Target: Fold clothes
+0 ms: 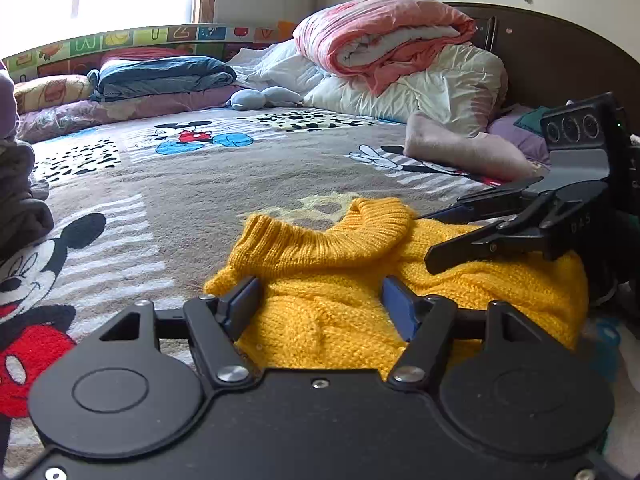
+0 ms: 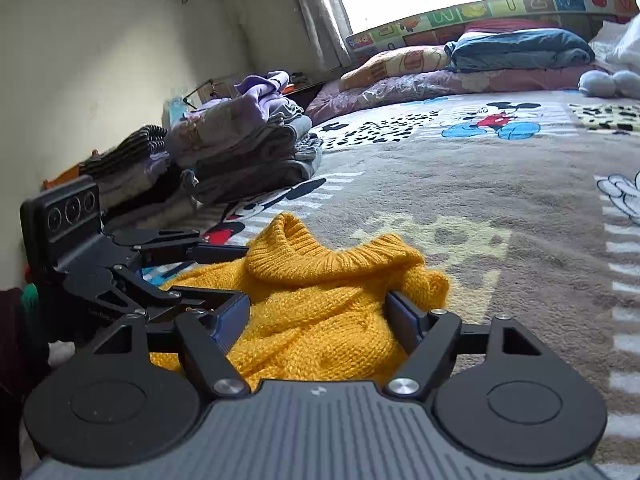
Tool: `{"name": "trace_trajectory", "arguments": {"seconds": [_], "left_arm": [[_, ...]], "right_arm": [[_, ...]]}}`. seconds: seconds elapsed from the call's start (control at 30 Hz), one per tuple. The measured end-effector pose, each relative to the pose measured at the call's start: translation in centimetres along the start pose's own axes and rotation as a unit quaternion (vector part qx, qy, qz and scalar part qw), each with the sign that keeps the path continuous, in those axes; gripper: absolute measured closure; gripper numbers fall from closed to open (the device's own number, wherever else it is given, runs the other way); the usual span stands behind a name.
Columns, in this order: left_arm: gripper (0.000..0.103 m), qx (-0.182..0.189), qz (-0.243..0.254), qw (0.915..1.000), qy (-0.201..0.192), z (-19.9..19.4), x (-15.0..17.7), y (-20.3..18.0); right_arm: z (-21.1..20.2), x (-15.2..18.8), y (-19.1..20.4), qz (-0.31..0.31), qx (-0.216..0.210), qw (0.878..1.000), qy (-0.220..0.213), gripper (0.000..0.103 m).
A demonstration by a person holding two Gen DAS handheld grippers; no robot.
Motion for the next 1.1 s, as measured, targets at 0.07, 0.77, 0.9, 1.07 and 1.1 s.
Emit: {"name": "trace_trajectory", "arguments": {"seconds": [0.07,0.77,0.9,1.07,1.1], "left_arm": [[0.036,-0.003,0.002,1.0000,-0.001,-0.1,0.0,-0.1],[0.034,0.019,-0.263,0.9629,-0.056,-5.2,1.2,3.2],[0.033,0.020,-0.323,0.9459,-0.027,-5.7,1.8,2.0],[0.033,0.015,-0.401,0.9158,0.002,-6.7,3.3,0.9],[0.033,0.016,-0.417,0.9088,0.009,-6.8,3.7,0.6]], "right_arm": [[-0.1,0.1,0.1,-0.005,0.002,1.000,-0.004,0.028],[-5.3,1.0,-3.3,0.217,0.009,0.975,-0.040,0.025],[-5.3,2.6,-4.3,0.319,-0.018,0.947,-0.022,0.022],[-4.9,3.7,-2.8,0.347,-0.017,0.938,-0.010,0.022],[-4.8,4.1,-2.4,0.354,-0.019,0.935,-0.008,0.022]]}}
Point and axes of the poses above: each gripper's, at about its wrist camera, not at the fingertips, and z roughly the way its jaws point, y to its left, x to its underside, the point moved 1 cm from there along z, roughly the way its jaws point, and after that the axes turned 14 degrees about z, right-handed, at the moved point
